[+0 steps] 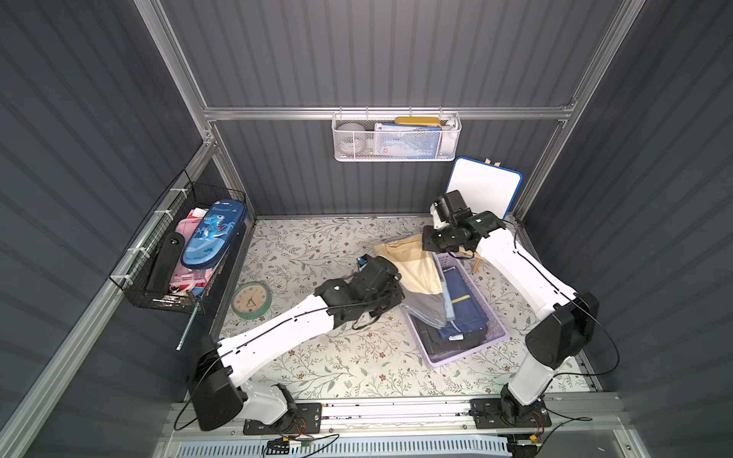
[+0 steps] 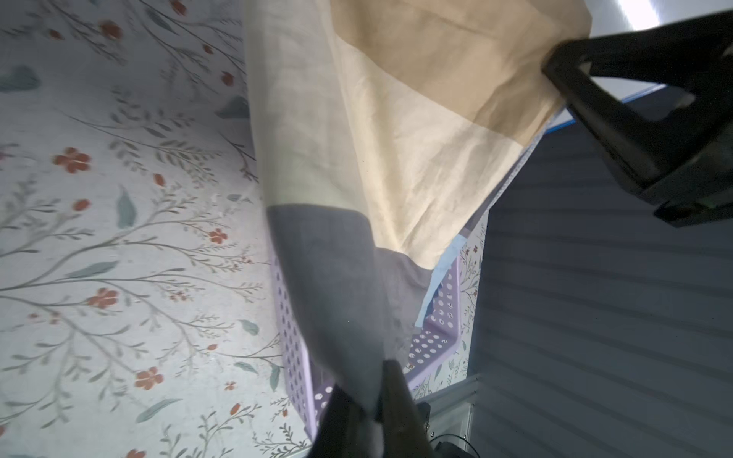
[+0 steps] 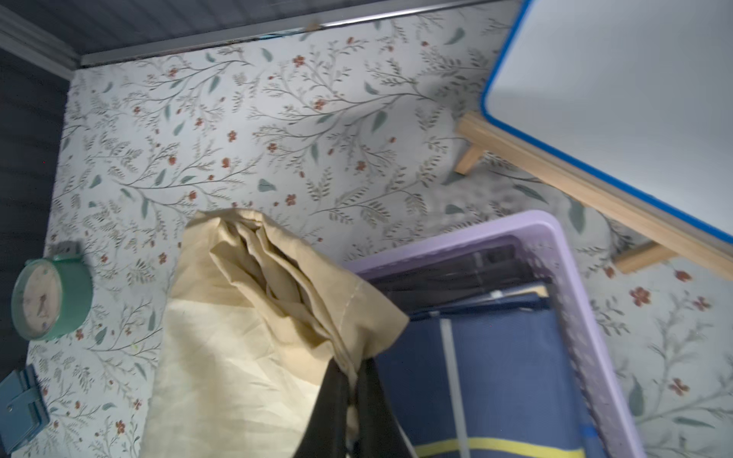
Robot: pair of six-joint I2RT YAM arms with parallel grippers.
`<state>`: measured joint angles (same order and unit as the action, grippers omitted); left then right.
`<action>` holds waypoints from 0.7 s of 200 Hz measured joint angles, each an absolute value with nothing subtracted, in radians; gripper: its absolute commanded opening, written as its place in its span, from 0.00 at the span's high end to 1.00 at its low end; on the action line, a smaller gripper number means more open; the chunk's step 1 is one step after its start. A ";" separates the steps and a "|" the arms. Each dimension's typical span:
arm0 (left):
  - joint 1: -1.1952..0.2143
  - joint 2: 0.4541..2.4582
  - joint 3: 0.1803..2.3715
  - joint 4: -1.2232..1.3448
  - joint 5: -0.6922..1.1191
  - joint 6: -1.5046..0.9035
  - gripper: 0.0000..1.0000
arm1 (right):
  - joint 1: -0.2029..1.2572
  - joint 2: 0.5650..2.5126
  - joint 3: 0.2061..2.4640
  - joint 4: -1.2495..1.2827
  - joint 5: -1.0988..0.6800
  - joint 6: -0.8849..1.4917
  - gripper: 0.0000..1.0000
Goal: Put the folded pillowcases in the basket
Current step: Place the pillowcase in the basket.
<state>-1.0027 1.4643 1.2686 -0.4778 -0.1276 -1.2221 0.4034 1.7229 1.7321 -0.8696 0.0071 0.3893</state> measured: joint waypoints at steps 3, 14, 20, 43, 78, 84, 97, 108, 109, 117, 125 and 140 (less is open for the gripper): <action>-1.014 1.482 1.276 -0.465 -0.127 -1.225 1.00 | 0.392 1.720 1.724 -0.870 0.005 0.389 1.00; -1.044 1.538 1.294 -0.428 -0.126 -1.229 1.00 | 0.355 1.710 1.703 -0.870 0.001 0.389 1.00; -1.059 1.567 1.301 -0.409 -0.125 -1.233 1.00 | 0.337 1.709 1.696 -0.871 -0.001 0.388 1.00; -1.087 1.620 1.304 -0.365 -0.124 -1.244 1.00 | 0.298 1.713 1.682 -0.873 -0.007 0.384 1.00; -1.110 1.633 1.305 -0.305 -0.125 -1.259 1.00 | 0.268 1.739 1.676 -0.876 -0.024 0.381 1.00; -1.119 1.639 1.305 -0.295 -0.124 -1.263 1.00 | 0.263 1.744 1.671 -0.875 -0.028 0.381 1.00; -1.140 1.660 1.305 -0.275 -0.123 -1.272 1.00 | 0.255 1.755 1.657 -0.873 -0.037 0.380 1.00; -1.159 1.687 1.305 -0.261 -0.120 -1.281 1.00 | 0.246 1.773 1.649 -0.872 -0.044 0.378 1.00; -1.160 1.689 1.305 -0.260 -0.120 -1.281 1.00 | 0.245 1.774 1.649 -0.873 -0.045 0.378 1.00; -1.172 1.709 1.305 -0.254 -0.118 -1.287 1.00 | 0.240 1.792 1.649 -0.872 -0.050 0.377 1.00; -1.182 1.729 1.305 -0.254 -0.117 -1.292 1.00 | 0.234 1.812 1.649 -0.872 -0.057 0.376 1.00; -1.197 1.755 1.305 -0.256 -0.117 -1.303 1.00 | 0.228 1.845 1.646 -0.873 -0.065 0.377 1.00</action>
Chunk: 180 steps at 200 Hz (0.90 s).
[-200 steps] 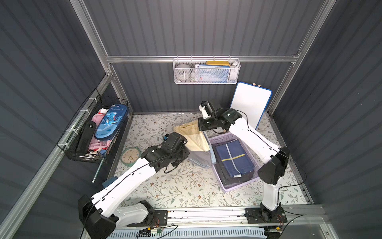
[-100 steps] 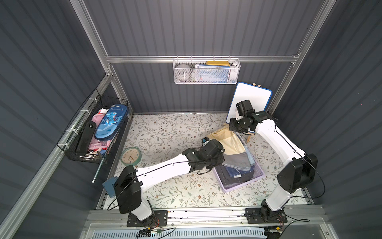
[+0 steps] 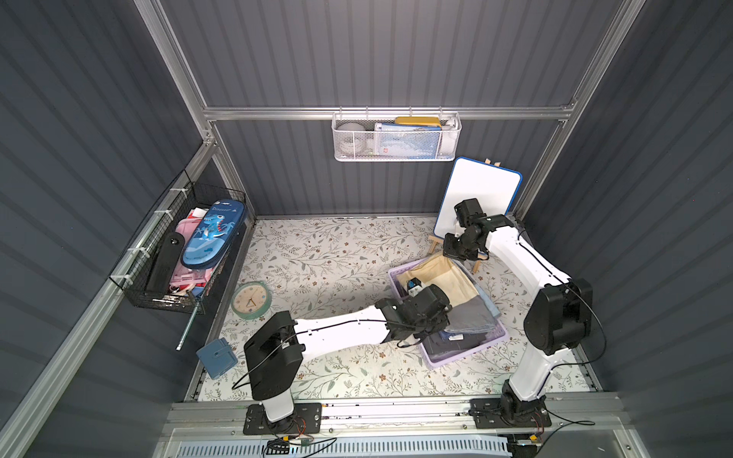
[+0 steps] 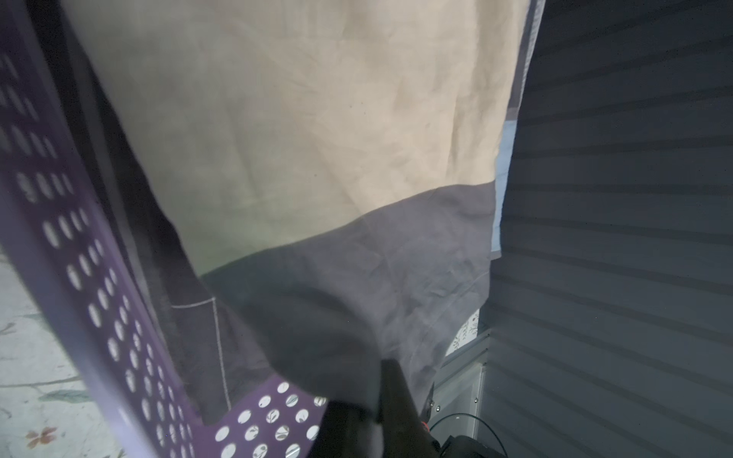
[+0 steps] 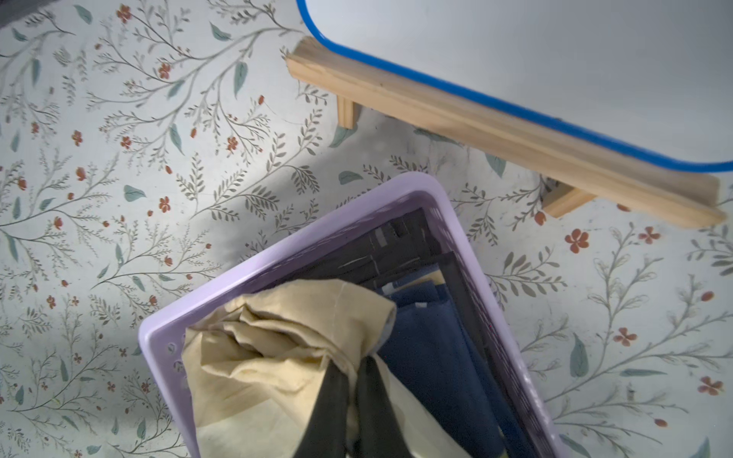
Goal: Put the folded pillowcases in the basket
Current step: Place the pillowcase in the basket, then move the basket to the center of the board.
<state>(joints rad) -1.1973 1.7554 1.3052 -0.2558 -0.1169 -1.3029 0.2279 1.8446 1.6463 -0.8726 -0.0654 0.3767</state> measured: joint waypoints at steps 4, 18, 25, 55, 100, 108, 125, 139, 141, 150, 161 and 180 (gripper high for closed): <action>-1.199 1.760 1.305 -0.256 -0.117 -1.307 1.00 | 0.227 1.850 1.642 -0.870 -0.068 0.377 1.00; -1.203 1.763 1.297 -0.251 -0.116 -1.319 1.00 | 0.223 1.856 1.614 -0.853 -0.075 0.377 1.00; -1.203 1.761 1.292 -0.247 -0.115 -1.324 1.00 | 0.222 1.856 1.596 -0.844 -0.079 0.377 1.00; -1.205 1.761 1.280 -0.249 -0.113 -1.342 1.00 | 0.222 1.856 1.553 -0.811 -0.093 0.378 1.00; -1.205 1.743 1.238 -0.239 -0.108 -1.364 0.56 | 0.222 1.861 1.519 -0.771 -0.098 0.385 0.91; -1.207 1.731 1.214 -0.234 -0.104 -1.376 0.44 | 0.222 1.863 1.516 -0.768 -0.098 0.384 0.83; -1.214 1.708 1.179 -0.241 -0.103 -1.391 0.14 | 0.222 1.871 1.512 -0.759 -0.098 0.384 0.69; -1.220 1.690 1.179 -0.257 -0.107 -1.393 0.01 | 0.222 1.871 1.508 -0.754 -0.105 0.388 0.57; -1.221 1.687 1.183 -0.261 -0.109 -1.396 0.01 | 0.222 1.871 1.508 -0.754 -0.107 0.385 0.56; -1.224 1.671 1.199 -0.288 -0.115 -1.396 0.01 | 0.223 1.871 1.509 -0.753 -0.109 0.376 0.52; -1.225 1.653 1.221 -0.327 -0.128 -1.393 0.00 | 0.223 1.869 1.509 -0.751 -0.109 0.382 0.48; -1.227 1.609 1.251 -0.384 -0.159 -1.390 0.01 | 0.223 1.855 1.509 -0.750 -0.100 0.384 0.43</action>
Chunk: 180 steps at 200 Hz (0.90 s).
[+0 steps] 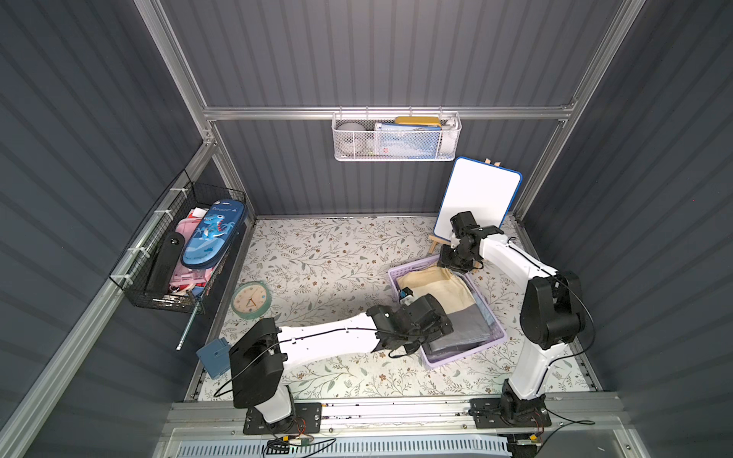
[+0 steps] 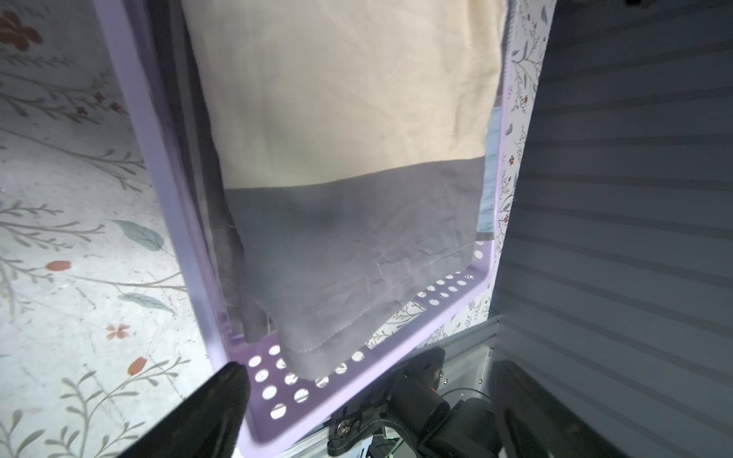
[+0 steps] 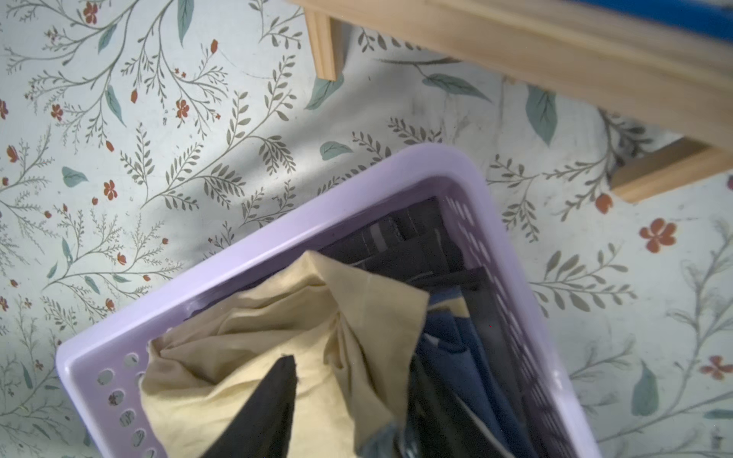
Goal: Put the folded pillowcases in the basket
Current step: Move the basket to the center of the board.
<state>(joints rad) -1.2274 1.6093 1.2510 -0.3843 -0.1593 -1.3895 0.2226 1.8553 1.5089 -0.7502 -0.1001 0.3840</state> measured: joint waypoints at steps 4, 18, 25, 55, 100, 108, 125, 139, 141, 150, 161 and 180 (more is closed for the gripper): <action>-1.227 1.596 1.253 -0.395 -0.167 -1.390 0.00 | 0.223 1.850 1.509 -0.751 -0.095 0.381 0.42; -1.227 1.545 1.254 -0.423 -0.188 -1.390 0.00 | 0.223 1.811 1.509 -0.752 -0.070 0.383 0.41; -1.227 1.520 1.254 -0.436 -0.202 -1.389 0.01 | 0.223 1.785 1.508 -0.752 -0.054 0.384 0.40; -1.206 1.457 1.251 -0.453 -0.241 -1.370 0.12 | 0.223 1.652 1.498 -0.756 0.032 0.384 0.39; -1.127 1.510 1.201 -0.444 -0.235 -1.311 0.55 | 0.223 1.421 1.316 -0.741 0.037 0.416 0.40; -1.112 1.536 1.202 -0.442 -0.229 -1.295 0.52 | 0.224 1.380 1.268 -0.733 0.028 0.427 0.41; -1.089 1.592 1.209 -0.440 -0.220 -1.267 0.47 | 0.223 1.315 1.195 -0.722 0.005 0.443 0.42; -1.077 1.642 1.213 -0.431 -0.208 -1.240 0.45 | 0.223 1.283 1.167 -0.722 -0.010 0.450 0.42; -1.075 1.650 1.214 -0.430 -0.205 -1.235 0.45 | 0.223 1.280 1.165 -0.723 -0.012 0.451 0.42; -1.072 1.680 1.221 -0.427 -0.199 -1.224 0.44 | 0.223 1.266 1.158 -0.726 -0.021 0.453 0.42; -1.069 1.716 1.230 -0.427 -0.192 -1.215 0.44 | 0.224 1.252 1.157 -0.730 -0.028 0.453 0.43; -1.068 1.751 1.232 -0.427 -0.179 -1.208 0.47 | 0.224 1.229 1.157 -0.732 -0.034 0.453 0.43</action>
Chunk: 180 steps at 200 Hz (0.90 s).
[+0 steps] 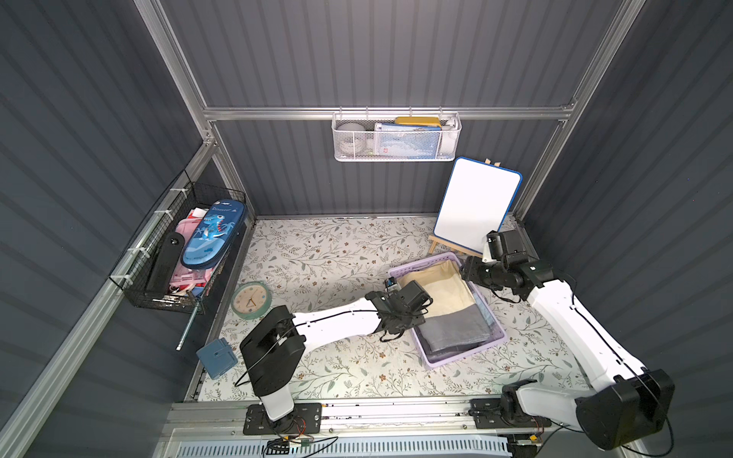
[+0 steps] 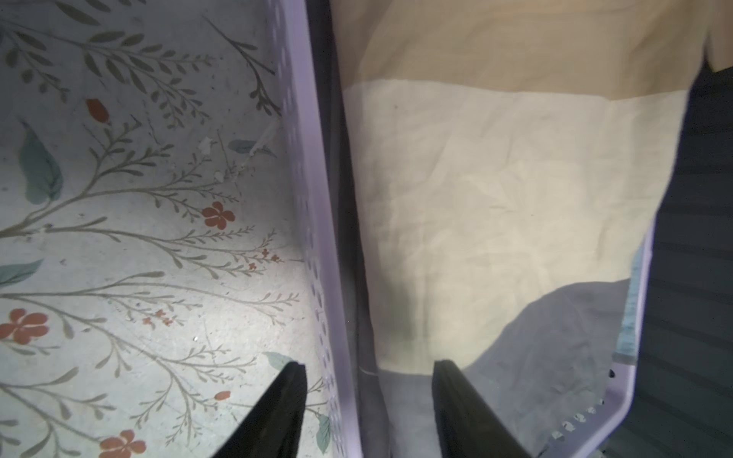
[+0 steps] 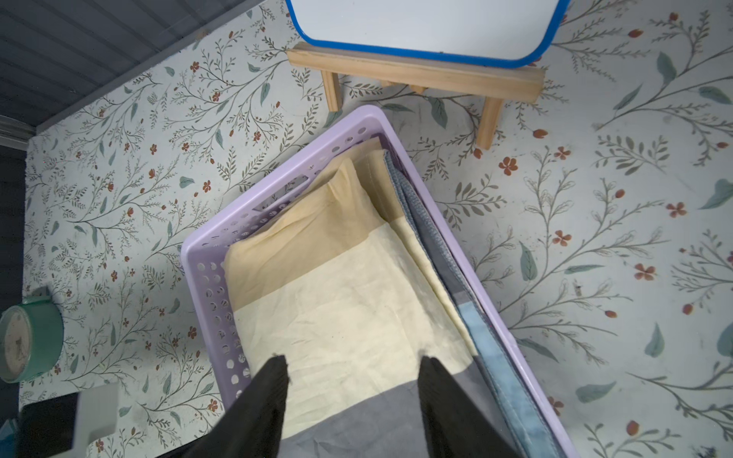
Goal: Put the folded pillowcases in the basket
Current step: Move the basket to the center of the board.
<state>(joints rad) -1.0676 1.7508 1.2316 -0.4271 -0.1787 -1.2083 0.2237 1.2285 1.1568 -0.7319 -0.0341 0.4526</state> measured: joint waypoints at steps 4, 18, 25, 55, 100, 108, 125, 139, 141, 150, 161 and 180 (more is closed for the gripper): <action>-1.067 1.755 1.232 -0.426 -0.176 -1.205 0.50 | 0.224 1.224 1.156 -0.732 -0.035 0.453 0.43; -1.067 1.758 1.231 -0.417 -0.172 -1.199 0.74 | 0.224 1.203 1.148 -0.732 -0.035 0.455 0.44; -1.066 1.758 1.231 -0.410 -0.170 -1.196 0.88 | 0.224 1.190 1.141 -0.733 -0.038 0.456 0.46; -1.056 1.775 1.256 -0.422 -0.182 -1.199 1.00 | 0.224 1.154 1.103 -0.733 -0.049 0.458 0.57; -0.988 1.772 1.258 -0.445 -0.175 -1.135 1.00 | 0.224 1.156 1.097 -0.741 -0.059 0.458 0.63; -0.961 1.753 1.243 -0.455 -0.174 -1.110 1.00 | 0.224 1.159 1.105 -0.746 -0.061 0.458 0.64; -0.892 1.695 1.206 -0.493 -0.169 -1.041 1.00 | 0.224 1.166 1.118 -0.749 -0.067 0.461 0.68; -0.831 1.643 1.186 -0.543 -0.181 -0.980 1.00 | 0.224 1.170 1.119 -0.750 -0.078 0.464 0.69; -0.822 1.635 1.185 -0.552 -0.184 -0.970 1.00 | 0.224 1.171 1.119 -0.751 -0.080 0.463 0.69; -0.788 1.609 1.183 -0.590 -0.199 -0.935 1.00 | 0.224 1.173 1.119 -0.753 -0.087 0.464 0.70; -0.754 1.587 1.183 -0.631 -0.222 -0.900 0.97 | 0.224 1.173 1.119 -0.756 -0.093 0.465 0.70; -0.709 1.576 1.182 -0.676 -0.241 -0.850 0.92 | 0.224 1.173 1.119 -0.756 -0.099 0.469 0.70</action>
<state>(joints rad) -0.7090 1.5764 1.1824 -0.6758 -0.2413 -0.8501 0.2241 1.1728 1.1191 -0.7555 -0.0994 0.4694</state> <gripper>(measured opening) 0.069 0.300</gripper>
